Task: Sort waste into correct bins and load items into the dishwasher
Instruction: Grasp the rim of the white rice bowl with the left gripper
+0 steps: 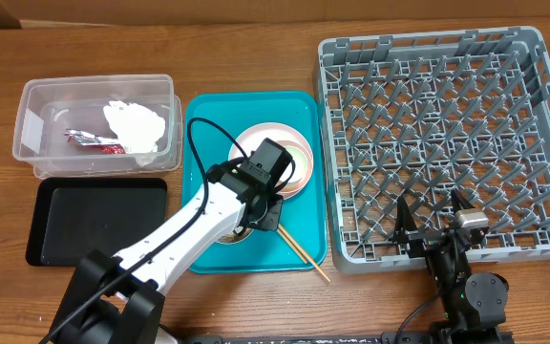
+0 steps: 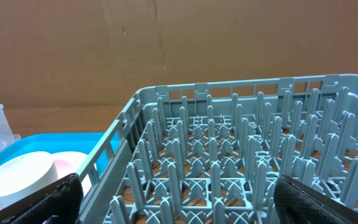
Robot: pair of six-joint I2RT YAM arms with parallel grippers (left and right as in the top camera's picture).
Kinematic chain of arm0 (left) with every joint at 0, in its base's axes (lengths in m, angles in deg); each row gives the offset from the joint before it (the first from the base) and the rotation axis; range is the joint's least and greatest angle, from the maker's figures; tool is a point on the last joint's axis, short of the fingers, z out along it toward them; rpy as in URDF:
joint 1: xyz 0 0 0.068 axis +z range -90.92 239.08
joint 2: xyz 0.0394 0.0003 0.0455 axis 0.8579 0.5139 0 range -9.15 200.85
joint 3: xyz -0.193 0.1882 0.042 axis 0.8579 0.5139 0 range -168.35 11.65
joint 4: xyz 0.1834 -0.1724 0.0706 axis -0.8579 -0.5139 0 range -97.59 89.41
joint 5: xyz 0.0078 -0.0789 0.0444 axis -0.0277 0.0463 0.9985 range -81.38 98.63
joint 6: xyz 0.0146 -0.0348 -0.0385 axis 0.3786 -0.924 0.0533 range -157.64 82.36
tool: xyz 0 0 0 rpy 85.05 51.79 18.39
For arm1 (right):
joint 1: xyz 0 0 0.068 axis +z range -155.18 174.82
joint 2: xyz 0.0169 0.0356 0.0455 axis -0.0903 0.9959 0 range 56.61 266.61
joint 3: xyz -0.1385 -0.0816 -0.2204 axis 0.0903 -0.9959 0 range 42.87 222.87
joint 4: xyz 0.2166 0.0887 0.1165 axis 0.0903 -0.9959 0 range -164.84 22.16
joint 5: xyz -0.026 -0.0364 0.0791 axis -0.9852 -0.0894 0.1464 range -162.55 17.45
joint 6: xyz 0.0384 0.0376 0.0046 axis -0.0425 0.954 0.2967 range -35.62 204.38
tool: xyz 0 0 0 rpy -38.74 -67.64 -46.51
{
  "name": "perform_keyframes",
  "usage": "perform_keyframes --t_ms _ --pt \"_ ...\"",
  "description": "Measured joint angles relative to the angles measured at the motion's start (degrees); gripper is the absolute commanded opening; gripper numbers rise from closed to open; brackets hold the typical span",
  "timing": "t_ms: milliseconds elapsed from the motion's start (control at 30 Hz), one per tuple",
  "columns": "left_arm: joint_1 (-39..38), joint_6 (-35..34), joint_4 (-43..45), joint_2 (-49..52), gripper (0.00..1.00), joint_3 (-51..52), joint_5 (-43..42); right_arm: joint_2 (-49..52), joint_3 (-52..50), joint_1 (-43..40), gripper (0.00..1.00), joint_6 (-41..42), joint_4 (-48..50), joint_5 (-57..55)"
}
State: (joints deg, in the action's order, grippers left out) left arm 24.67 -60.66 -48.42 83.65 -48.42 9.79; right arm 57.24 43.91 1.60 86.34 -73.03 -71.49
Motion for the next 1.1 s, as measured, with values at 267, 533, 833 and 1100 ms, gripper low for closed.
perform_keyframes --t_ms 267,533,833,1100 --pt "0.0 -0.4 2.3 0.0 0.18 3.0 0.0 0.0 0.0 0.0 1.0 0.0 0.0 0.0" --pt "0.0 -0.6 -0.2 0.0 0.17 3.9 7.0 0.0 0.0 0.0 1.0 0.0 0.0 0.0" --pt "0.0 -0.6 -1.9 0.0 0.15 4.1 10.0 0.0 0.0 0.0 1.0 0.0 0.0 0.0" --pt "0.0 -0.6 -1.7 0.0 0.04 4.6 10.2 0.0 0.0 0.0 1.0 0.0 0.0 0.0"
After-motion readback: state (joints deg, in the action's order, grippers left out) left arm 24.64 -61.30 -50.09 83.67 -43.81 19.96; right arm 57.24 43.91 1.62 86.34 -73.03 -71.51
